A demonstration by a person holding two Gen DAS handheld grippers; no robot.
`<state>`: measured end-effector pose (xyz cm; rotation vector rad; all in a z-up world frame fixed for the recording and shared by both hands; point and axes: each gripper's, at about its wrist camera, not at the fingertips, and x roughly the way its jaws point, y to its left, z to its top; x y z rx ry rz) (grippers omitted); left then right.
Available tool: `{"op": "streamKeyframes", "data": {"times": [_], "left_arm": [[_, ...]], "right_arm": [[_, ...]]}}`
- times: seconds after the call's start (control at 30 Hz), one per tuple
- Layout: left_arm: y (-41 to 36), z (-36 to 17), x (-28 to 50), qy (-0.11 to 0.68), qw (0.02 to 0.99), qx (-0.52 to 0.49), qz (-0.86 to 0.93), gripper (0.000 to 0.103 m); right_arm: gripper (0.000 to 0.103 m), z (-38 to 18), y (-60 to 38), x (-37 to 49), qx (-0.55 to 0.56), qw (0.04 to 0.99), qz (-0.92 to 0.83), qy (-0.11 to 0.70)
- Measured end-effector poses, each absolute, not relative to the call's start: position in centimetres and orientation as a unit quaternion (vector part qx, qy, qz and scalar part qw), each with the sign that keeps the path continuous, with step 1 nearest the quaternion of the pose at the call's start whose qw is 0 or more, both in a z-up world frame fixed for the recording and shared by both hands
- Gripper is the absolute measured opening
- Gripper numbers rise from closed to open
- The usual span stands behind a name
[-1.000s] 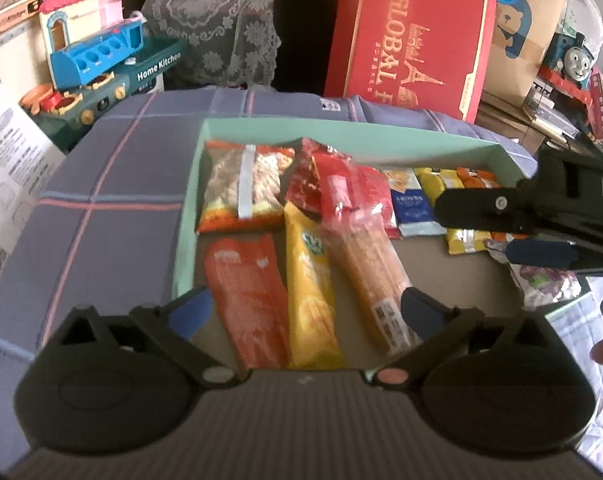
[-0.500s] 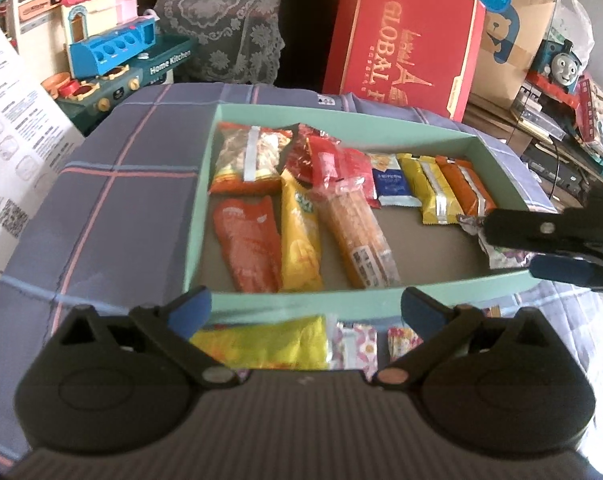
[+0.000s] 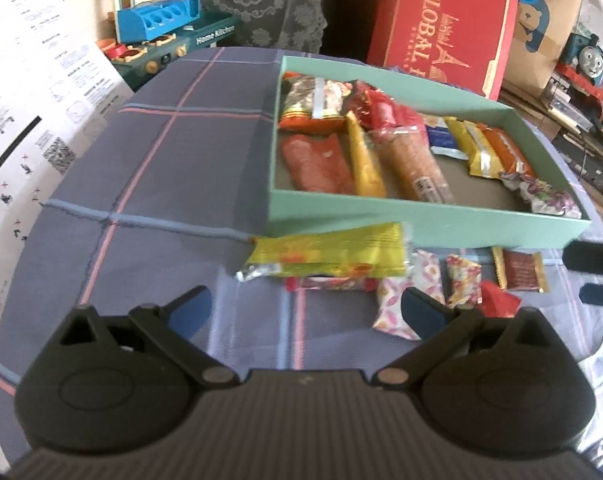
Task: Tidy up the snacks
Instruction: 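Move both grippers back over the remaining snacks beside the tray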
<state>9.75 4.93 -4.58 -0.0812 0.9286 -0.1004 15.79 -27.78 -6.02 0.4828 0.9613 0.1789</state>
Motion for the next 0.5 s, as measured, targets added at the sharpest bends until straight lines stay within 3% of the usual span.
{"op": "streamKeyframes", "data": {"times": [0.33, 0.5], "left_arm": [[5.3, -4.4, 11.8, 0.401, 0.912, 0.007, -0.087, 0.103], [6.1, -5.3, 13.4, 0.409, 0.907, -0.018, -0.096, 0.103]], "right_arm": [[0.103, -6.6, -27.1, 14.9, 0.225, 0.848, 0.076, 0.473], [0.103, -6.7, -26.6, 15.2, 0.224, 0.845, 0.075, 0.48]]}}
